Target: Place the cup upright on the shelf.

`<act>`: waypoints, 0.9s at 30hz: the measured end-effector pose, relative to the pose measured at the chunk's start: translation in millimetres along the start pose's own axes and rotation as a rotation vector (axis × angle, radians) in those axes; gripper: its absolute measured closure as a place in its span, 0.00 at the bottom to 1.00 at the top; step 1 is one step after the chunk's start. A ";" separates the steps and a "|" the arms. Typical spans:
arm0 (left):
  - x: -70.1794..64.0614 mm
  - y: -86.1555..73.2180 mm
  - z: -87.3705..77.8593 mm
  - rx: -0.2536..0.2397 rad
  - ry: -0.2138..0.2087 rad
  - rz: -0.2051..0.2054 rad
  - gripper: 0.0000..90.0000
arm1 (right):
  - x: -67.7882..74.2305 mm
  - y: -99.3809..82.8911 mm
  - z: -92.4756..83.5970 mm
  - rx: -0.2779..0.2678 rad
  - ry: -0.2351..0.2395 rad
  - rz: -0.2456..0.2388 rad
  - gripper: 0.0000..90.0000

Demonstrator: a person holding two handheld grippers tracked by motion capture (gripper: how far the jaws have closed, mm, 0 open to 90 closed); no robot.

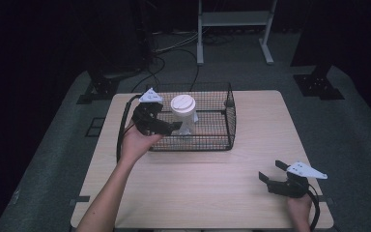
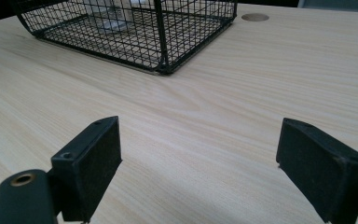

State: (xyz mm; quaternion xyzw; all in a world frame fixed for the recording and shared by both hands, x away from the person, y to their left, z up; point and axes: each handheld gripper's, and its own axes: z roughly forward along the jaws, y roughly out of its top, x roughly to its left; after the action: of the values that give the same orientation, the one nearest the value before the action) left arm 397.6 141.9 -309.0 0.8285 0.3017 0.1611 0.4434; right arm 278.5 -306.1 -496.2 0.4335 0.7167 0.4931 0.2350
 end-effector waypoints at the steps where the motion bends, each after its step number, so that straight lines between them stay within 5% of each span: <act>1: -0.3 -1.6 -0.1 -0.003 0.002 -0.004 0.01 | 0.0 0.0 0.0 0.000 0.000 0.000 0.14; 27: 0.7 -40.5 -16.3 -0.029 -0.007 -0.036 0.01 | 0.2 0.2 0.9 0.011 -0.003 -0.006 0.14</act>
State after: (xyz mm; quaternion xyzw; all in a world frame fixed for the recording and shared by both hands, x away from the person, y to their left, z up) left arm 375.0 170.0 -333.6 0.8168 0.3127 0.1544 0.4595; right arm 279.2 -305.4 -496.3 0.4335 0.7205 0.4876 0.2351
